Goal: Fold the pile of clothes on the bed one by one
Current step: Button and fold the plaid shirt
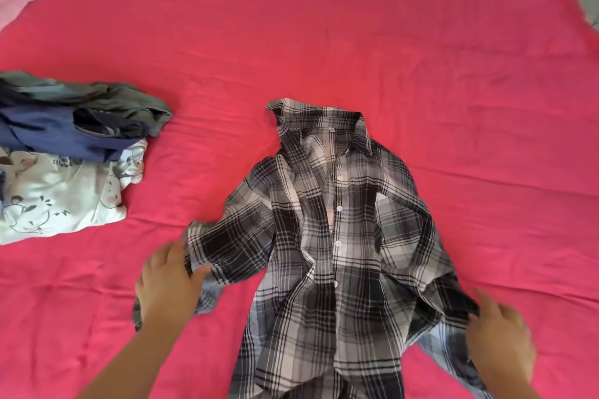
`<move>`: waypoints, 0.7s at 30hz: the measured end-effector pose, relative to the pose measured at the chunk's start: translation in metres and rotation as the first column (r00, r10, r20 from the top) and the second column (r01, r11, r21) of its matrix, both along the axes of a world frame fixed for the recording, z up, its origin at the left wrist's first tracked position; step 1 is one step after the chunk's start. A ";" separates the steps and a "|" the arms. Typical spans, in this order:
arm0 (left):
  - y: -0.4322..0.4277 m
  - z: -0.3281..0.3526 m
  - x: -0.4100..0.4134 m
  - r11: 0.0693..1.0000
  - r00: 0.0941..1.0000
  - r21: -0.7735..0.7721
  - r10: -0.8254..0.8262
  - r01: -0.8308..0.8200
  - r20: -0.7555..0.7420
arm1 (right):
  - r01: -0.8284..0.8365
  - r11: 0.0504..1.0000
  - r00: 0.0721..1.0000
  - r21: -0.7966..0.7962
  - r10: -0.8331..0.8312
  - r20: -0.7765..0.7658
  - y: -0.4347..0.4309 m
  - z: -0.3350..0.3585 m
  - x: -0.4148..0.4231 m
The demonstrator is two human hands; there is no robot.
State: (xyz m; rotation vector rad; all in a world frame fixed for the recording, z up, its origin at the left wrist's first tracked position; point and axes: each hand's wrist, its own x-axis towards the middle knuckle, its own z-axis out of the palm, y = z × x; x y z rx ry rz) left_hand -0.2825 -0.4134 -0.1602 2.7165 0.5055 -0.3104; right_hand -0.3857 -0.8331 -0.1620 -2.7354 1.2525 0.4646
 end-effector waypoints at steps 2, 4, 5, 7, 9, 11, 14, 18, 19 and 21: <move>-0.016 -0.002 -0.029 0.991 0.982 0.014 -0.135 0.134 0.134 | -0.094 0.994 0.989 0.053 0.087 0.123 0.014 -0.003 -0.011; -0.027 -0.033 -0.070 0.957 0.958 -0.068 -0.276 0.281 0.073 | -0.198 0.960 0.973 0.197 0.167 0.160 0.039 -0.016 -0.027; -0.018 -0.086 -0.093 0.962 0.967 -0.118 -0.252 0.248 -0.023 | -0.161 0.936 0.984 0.313 0.128 0.125 0.054 -0.021 -0.035; 0.010 -0.173 -0.121 0.977 0.986 -0.161 -0.149 0.136 -0.071 | 0.018 0.850 0.995 0.527 -0.067 0.074 0.080 -0.036 -0.049; -0.003 -0.173 -0.124 0.945 0.982 -0.303 -0.162 0.125 -0.101 | 0.169 0.727 0.964 0.665 -0.264 0.044 0.102 -0.045 -0.056; -0.041 -0.087 -0.115 0.900 0.948 -0.412 -0.246 0.145 -0.204 | 0.201 0.665 0.945 0.719 -0.324 0.035 0.114 -0.044 -0.057; -0.063 -0.046 -0.104 0.870 0.950 -0.493 -0.167 0.016 -0.263 | 0.173 0.663 0.956 0.729 -0.292 0.039 0.119 -0.040 -0.055; -0.064 -0.041 -0.112 0.843 0.953 -0.537 -0.137 -0.030 -0.268 | 0.131 0.681 0.978 0.720 -0.208 0.018 0.123 -0.037 -0.060; -0.062 -0.039 -0.115 0.842 0.957 -0.538 -0.131 -0.031 -0.260 | 0.107 0.698 0.984 0.708 -0.179 0.027 0.125 -0.035 -0.062; -0.058 -0.032 -0.115 0.840 0.978 -0.540 -0.065 -0.055 -0.200 | 0.042 0.745 0.992 0.666 -0.110 0.060 0.128 -0.030 -0.069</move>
